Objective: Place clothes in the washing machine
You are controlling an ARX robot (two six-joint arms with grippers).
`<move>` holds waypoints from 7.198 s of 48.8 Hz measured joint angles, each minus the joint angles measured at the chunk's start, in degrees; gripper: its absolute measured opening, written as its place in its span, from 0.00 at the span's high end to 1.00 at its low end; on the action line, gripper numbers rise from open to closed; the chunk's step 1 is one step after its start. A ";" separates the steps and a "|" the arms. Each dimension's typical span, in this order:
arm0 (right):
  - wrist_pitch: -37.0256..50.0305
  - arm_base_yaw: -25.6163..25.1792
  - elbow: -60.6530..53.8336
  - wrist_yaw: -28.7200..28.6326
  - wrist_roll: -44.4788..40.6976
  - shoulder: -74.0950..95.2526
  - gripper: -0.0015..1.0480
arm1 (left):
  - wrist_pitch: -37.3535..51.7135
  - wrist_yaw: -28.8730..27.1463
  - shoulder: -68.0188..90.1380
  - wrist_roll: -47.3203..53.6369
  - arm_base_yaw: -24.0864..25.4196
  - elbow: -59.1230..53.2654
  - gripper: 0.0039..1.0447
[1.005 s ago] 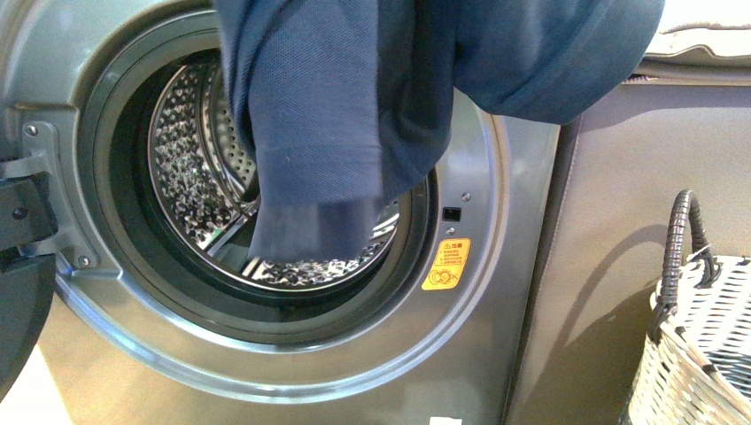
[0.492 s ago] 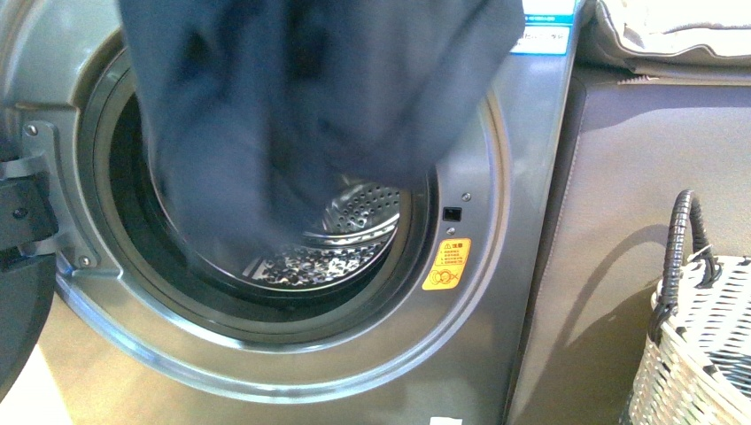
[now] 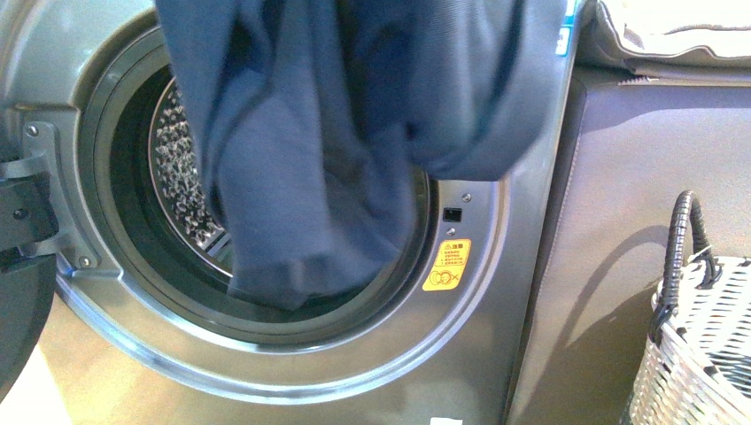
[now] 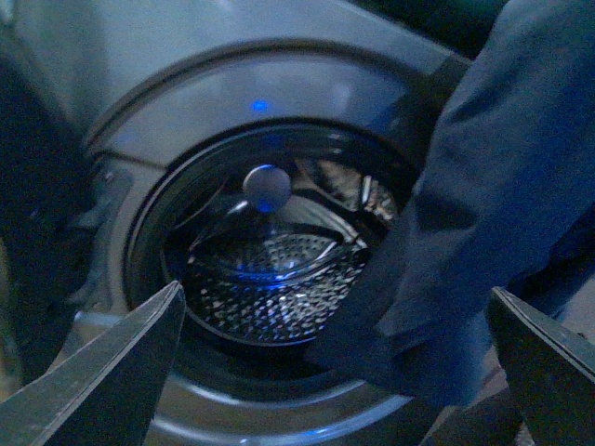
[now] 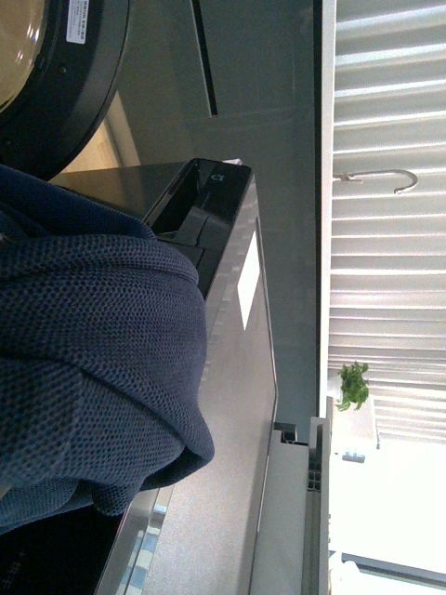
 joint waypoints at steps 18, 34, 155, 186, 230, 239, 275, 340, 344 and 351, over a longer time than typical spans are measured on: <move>0.00 0.00 0.00 0.02 0.00 0.00 0.94 | 8.46 7.61 26.73 3.34 -11.15 25.05 0.06; 0.00 0.00 0.00 0.00 0.00 0.00 0.94 | 14.08 18.10 44.70 5.42 -17.16 38.01 0.06; 0.13 -0.04 0.02 0.26 -0.02 -0.11 0.07 | 22.80 -15.26 67.30 10.21 -41.62 56.22 0.42; 3.02 -2.51 -20.37 10.12 1.62 -14.71 0.07 | 21.99 -19.58 67.28 10.40 -37.99 52.39 0.87; 23.37 -2.45 -67.78 17.59 9.46 -42.05 0.07 | 30.05 -19.78 68.70 10.67 -33.20 33.40 0.87; 27.32 -0.83 -74.25 24.30 8.74 -44.98 0.07 | 30.69 -20.74 70.93 11.15 -31.87 31.26 0.87; 16.41 -6.91 -92.50 39.67 -1.60 -57.83 0.63 | 33.07 -24.00 85.92 13.07 -27.47 32.85 0.87; -7.45 -27.17 -101.57 20.35 -2.21 -91.36 0.98 | 4.22 -39.28 127.93 22.12 -23.37 103.80 0.87; -7.45 -27.17 -101.57 20.37 -2.21 -91.36 0.98 | 1.75 -40.98 131.03 23.28 -23.37 110.33 0.87; -7.48 -27.17 -101.57 20.35 -2.21 -91.36 0.98 | -2.95 -43.15 135.95 26.40 -23.71 121.44 0.87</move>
